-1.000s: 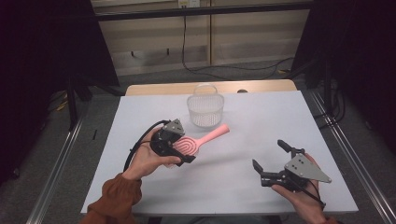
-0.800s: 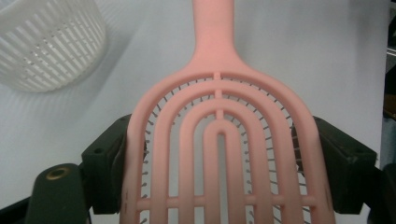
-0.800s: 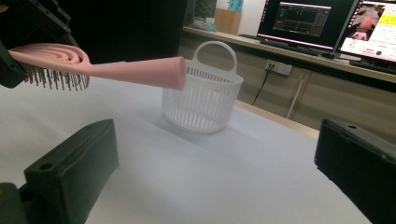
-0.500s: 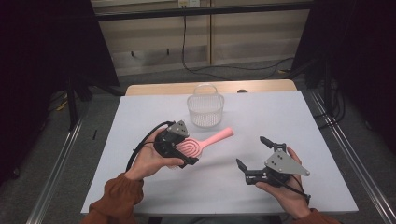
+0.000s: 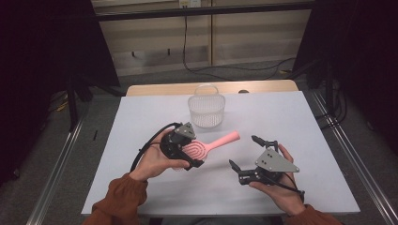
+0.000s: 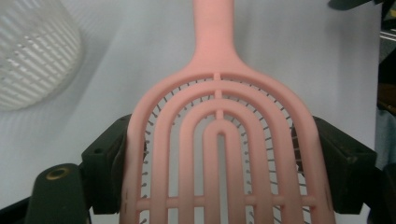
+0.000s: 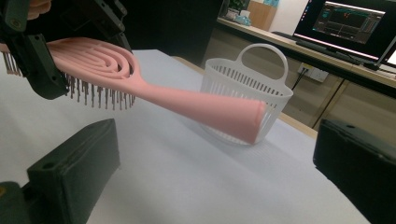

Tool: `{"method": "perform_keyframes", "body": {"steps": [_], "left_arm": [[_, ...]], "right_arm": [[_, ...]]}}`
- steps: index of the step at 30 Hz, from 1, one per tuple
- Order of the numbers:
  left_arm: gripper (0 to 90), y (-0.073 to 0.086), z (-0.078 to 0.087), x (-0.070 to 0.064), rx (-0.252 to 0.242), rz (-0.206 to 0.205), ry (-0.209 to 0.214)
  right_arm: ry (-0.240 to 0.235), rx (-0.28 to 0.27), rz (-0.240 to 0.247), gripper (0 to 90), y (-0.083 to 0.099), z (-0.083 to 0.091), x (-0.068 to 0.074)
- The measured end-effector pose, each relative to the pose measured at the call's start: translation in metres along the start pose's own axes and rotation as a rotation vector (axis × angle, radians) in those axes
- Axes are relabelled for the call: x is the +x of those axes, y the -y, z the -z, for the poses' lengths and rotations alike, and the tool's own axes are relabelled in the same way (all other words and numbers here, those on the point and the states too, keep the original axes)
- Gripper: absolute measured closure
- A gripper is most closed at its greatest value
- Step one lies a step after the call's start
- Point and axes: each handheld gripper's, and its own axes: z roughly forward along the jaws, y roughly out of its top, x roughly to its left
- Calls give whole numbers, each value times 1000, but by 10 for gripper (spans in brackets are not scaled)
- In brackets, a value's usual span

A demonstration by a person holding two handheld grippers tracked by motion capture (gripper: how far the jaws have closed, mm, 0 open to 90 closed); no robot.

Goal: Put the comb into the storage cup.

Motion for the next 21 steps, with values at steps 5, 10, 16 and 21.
{"method": "perform_keyframes", "body": {"steps": [5,10,16,21], "left_arm": [[195,-14,-6,-4,6,-31,11],[195,-24,-12,-8,12,-53,25],[195,-32,-23,-12,25,-68,39],[195,-35,-24,-15,33,-77,42]], "right_arm": [[-3,8,27,7,-3,-5,1],[5,-13,78,18,-9,-4,1],[10,13,149,40,-3,-2,5],[16,32,200,61,-1,-4,6]]}}
